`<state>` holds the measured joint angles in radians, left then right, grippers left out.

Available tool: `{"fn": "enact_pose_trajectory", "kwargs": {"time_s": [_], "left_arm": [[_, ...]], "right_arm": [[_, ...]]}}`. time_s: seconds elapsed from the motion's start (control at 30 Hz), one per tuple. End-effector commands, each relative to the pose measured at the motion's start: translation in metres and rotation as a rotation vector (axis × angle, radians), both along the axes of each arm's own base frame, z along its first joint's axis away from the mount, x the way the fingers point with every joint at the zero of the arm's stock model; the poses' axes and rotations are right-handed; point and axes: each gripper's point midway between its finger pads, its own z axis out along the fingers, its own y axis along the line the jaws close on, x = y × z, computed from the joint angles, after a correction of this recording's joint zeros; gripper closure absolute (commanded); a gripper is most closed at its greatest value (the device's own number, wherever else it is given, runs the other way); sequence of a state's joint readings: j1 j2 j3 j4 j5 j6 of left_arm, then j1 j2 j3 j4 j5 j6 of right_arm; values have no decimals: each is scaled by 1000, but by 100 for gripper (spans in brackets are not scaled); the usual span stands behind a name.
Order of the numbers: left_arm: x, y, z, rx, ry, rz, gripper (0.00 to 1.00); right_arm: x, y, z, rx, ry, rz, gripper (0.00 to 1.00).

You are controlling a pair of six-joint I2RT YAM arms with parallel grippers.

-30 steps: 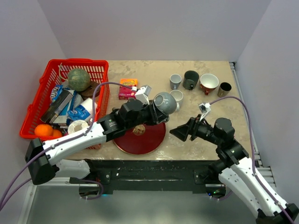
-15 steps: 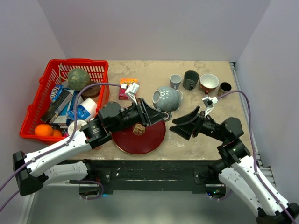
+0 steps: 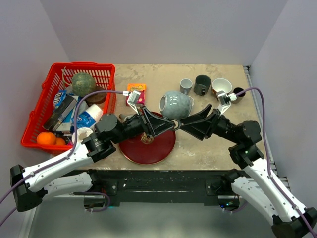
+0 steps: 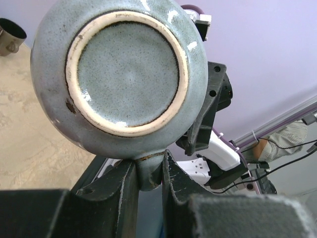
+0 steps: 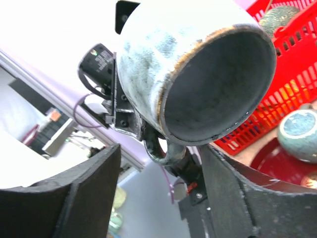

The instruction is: Turn the mug right side up

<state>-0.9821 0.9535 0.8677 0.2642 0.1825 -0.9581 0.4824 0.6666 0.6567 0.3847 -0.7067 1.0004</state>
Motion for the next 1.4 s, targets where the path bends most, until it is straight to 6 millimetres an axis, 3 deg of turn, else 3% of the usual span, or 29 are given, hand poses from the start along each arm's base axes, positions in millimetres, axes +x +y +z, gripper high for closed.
{"fn": "enact_pose_trajectory", "kwargs": {"time_s": [0.0,0.3,0.47,0.73,0.83,0.97,1.03,1.07,1.13,1.17,1.27,1.37], "left_arm": [[-16,18,73,-247,-202,-17,100],[-17,14,71,-272,-232,-24,100],[-15,10,67,-258,-235,-21,100],[-8,-1,54,-214,-215,-21,100],[-5,-5,46,-195,-199,-22,100],[0,-9,34,-160,-181,-11,100],[3,-10,27,-128,-173,4,93],[5,-9,24,-116,-164,13,82],[11,-8,13,-70,-148,43,71],[12,-6,12,-63,-141,57,57],[17,-2,-1,-22,-115,91,40],[21,-1,-12,12,-96,109,29]], "right_arm": [[-2,1,21,69,-27,27,36],[8,7,15,55,12,28,47],[13,10,12,60,30,32,66],[8,13,15,71,38,84,75],[7,12,18,80,40,84,99],[14,10,16,71,59,36,100],[15,8,18,66,40,14,100],[17,8,13,50,61,1,100],[22,6,13,39,60,-40,100],[24,5,13,40,60,-54,100],[27,3,13,48,66,-80,100],[29,1,16,72,68,-94,100]]}}
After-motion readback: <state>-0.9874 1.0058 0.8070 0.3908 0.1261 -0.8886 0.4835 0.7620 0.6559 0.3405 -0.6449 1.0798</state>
